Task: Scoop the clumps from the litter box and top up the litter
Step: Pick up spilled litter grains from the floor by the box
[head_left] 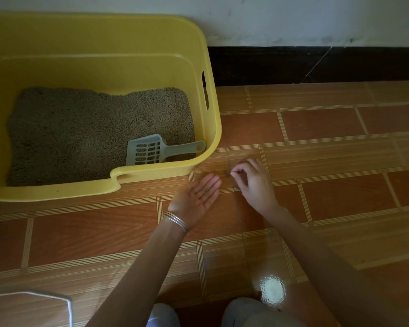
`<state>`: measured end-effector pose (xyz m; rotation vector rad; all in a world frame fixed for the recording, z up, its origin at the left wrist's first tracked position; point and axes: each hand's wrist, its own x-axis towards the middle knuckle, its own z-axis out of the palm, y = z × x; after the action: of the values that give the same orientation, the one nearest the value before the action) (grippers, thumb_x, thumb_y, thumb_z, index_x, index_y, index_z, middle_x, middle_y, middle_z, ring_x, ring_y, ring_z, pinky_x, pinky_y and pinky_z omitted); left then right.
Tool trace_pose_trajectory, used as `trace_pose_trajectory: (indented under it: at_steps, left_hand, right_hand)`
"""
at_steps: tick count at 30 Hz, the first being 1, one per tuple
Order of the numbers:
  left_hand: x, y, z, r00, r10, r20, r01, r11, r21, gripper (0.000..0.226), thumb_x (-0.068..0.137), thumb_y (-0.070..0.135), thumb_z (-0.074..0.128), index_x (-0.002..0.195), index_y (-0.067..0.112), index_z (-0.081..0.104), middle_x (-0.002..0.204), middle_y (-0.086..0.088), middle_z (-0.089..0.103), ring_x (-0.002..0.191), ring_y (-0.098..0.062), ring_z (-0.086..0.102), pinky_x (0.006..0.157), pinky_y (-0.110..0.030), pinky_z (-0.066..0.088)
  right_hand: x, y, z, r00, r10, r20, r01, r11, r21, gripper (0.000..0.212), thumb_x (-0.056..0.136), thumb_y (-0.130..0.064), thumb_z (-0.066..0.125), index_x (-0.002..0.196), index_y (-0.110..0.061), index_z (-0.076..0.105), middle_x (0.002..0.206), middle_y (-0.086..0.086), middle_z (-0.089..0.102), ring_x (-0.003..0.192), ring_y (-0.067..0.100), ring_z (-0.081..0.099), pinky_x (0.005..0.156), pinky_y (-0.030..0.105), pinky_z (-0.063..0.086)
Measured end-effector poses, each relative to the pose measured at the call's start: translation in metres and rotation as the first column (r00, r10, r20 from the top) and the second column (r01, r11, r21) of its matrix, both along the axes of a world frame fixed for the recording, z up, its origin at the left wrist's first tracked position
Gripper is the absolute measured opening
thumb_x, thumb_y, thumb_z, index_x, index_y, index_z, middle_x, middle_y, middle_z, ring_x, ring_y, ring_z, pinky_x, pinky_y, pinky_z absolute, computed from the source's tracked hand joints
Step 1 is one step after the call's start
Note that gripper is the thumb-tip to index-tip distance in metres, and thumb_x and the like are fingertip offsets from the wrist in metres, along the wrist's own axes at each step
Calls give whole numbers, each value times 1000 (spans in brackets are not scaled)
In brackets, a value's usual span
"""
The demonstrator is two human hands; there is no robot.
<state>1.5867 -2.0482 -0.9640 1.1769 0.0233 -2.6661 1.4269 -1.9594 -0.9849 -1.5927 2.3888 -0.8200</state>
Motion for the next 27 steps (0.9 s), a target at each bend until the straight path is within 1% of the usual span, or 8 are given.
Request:
trace_pose_trajectory:
  at_steps: [3,5,7,10,12,16,23,27]
  left_hand:
    - [-7,2,2,1000,-19,6,19,1000,4,36,98,17,33,117,-4,56,118,-18,62,108,-26,59,92,-36,44]
    - [-11,4,3,1000,-25,16,25,1000,1,36,98,17,32,112,-3,58,113,-17,64,105,-25,59,93,-36,43]
    - [-12,4,3,1000,-24,13,24,1000,12,36,99,16,32,110,-4,59,112,-17,65,106,-25,59,94,-36,44]
    - [-8,2,3,1000,-1,-8,1,999,36,37,99,16,32,113,-6,58,116,-20,63,108,-29,59,91,-38,46]
    - [-3,-1,2,1000,24,-7,-23,999,43,37,98,15,31,112,-6,58,117,-21,63,109,-29,59,92,-39,45]
    - [6,-7,0,998,63,-11,-62,997,49,38,98,16,30,111,-6,59,116,-20,63,109,-29,58,95,-40,42]
    - [9,-6,-1,999,49,-4,-49,998,32,38,98,17,30,114,-5,58,119,-20,62,110,-29,58,96,-38,42]
    - [8,-3,-3,999,38,-4,-38,999,29,39,98,17,30,117,-5,57,120,-20,62,110,-28,58,93,-38,44]
  right_hand:
    - [11,4,15,990,55,132,-41,993,-109,18,87,-27,56,86,-12,65,87,-5,57,86,9,49,78,22,42]
    - [14,6,21,983,124,135,-107,986,-127,19,84,-29,60,86,-12,70,86,-2,59,87,9,49,80,17,39]
    - [8,7,19,984,120,128,-104,986,-129,20,82,-31,62,89,-15,73,87,1,60,88,12,51,80,19,40]
    - [-5,4,10,989,19,144,-6,996,-94,20,79,-31,65,92,-19,73,90,3,60,87,18,55,76,26,44]
    - [-12,-1,1,992,-15,124,17,1000,-17,20,75,-27,72,93,-19,73,92,3,60,90,20,56,77,31,46]
    - [-15,-10,-9,987,-7,162,-10,994,107,33,66,-27,79,98,-19,72,98,4,59,96,25,54,84,42,47]
    - [-11,-14,-12,992,36,123,-43,998,52,21,69,-26,77,88,-17,74,92,3,61,89,19,57,80,34,45]
    - [-10,-14,-15,997,34,73,-36,999,24,14,71,-23,76,83,-15,74,86,3,62,85,18,57,79,27,42]
